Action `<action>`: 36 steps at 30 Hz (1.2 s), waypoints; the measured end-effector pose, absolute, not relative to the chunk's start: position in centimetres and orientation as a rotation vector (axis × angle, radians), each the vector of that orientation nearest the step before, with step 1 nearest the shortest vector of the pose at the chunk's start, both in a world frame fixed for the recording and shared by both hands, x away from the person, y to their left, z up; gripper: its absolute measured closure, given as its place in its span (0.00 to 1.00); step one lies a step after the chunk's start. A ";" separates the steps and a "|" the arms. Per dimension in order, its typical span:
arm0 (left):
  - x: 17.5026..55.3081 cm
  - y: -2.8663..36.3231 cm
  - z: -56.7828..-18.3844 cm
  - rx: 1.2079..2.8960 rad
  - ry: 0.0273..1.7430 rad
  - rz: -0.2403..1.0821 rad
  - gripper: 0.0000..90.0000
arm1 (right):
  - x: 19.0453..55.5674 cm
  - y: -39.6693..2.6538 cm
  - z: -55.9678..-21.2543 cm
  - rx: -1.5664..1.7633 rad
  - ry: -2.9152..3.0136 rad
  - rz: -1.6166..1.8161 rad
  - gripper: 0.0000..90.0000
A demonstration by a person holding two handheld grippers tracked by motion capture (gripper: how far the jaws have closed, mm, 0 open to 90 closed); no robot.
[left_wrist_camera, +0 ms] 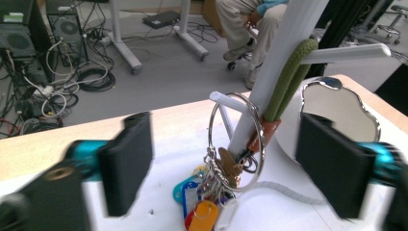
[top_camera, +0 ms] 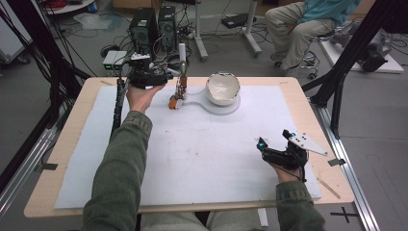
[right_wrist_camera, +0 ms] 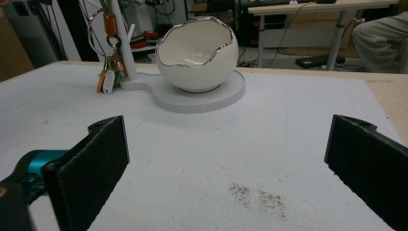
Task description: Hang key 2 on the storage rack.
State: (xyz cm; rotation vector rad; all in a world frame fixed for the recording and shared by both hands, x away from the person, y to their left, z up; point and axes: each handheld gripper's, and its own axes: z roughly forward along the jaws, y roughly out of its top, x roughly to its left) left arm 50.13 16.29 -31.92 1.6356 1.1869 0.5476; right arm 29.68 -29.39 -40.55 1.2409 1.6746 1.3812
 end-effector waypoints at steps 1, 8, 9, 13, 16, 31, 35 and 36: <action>50.0 16.4 -31.8 1.634 1.176 0.545 0.17 | 29.7 -29.4 -40.6 1.238 1.675 1.381 0.01; 49.0 16.9 -31.8 1.625 1.185 0.557 0.02 | 29.7 -29.4 -40.5 1.236 1.672 1.378 0.01; 48.7 17.2 -31.9 1.624 1.187 0.565 0.02 | 29.7 -29.4 -40.5 1.237 1.672 1.378 0.01; 48.1 17.9 -32.1 1.624 1.189 0.563 0.02 | 29.7 -29.3 -40.6 1.236 1.675 1.375 0.01; 47.4 18.3 -32.0 1.621 1.186 0.587 0.02 | 29.7 -29.2 -40.6 1.237 1.673 1.374 0.01; 44.0 20.1 -32.2 1.615 1.169 0.663 0.02 | 29.8 -29.1 -40.7 1.229 1.675 1.359 0.01; 42.9 20.6 -32.6 1.602 1.170 0.681 0.02 | 29.8 -29.1 -40.7 1.228 1.675 1.356 0.01; 42.7 20.8 -32.7 1.598 1.172 0.680 0.02 | 29.8 -29.1 -40.7 1.228 1.675 1.358 0.01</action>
